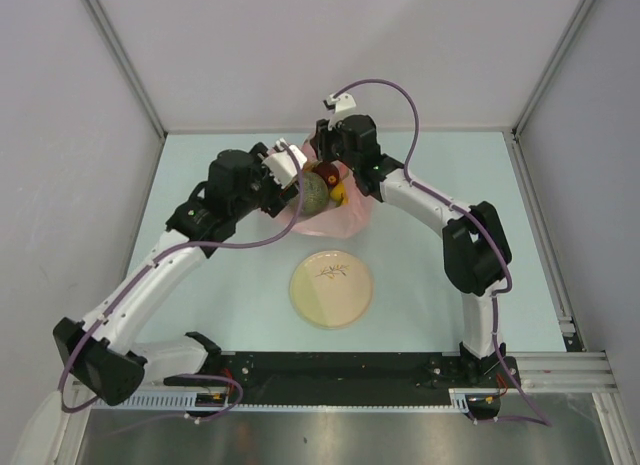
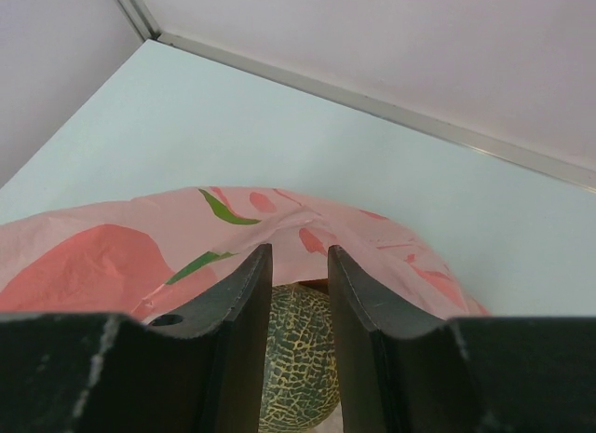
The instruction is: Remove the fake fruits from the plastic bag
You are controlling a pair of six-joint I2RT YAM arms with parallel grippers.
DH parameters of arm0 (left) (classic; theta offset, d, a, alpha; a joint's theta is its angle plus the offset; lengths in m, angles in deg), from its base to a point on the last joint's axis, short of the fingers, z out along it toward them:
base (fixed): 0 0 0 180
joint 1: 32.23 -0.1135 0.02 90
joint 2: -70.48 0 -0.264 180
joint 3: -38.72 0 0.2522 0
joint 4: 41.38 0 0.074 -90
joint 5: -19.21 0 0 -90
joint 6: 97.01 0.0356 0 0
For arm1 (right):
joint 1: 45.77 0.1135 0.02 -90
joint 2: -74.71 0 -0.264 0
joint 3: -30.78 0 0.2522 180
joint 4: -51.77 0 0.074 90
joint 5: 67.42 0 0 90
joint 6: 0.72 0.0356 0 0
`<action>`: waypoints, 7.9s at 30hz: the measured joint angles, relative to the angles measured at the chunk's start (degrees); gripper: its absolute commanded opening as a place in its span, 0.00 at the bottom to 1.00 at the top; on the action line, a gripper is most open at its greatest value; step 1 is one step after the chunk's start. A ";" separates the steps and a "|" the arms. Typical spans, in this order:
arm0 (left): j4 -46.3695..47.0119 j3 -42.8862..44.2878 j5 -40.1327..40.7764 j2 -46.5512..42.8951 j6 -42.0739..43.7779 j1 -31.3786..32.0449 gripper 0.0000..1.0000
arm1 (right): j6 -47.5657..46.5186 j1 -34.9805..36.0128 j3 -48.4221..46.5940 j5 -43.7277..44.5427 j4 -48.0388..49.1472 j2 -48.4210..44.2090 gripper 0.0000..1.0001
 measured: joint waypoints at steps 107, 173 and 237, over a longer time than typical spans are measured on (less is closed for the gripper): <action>-4.07 24.11 -3.48 19.63 -19.65 -4.00 0.00 | 18.38 -5.77 -15.61 2.40 -5.92 22.03 0.42; -0.11 29.31 -2.69 27.26 -29.03 -11.15 0.00 | -17.90 19.93 14.27 -19.98 -27.15 -44.63 0.00; 0.46 8.98 -7.82 11.96 -31.36 -11.15 0.00 | -17.97 12.85 26.64 -1.90 -1.77 -39.36 0.31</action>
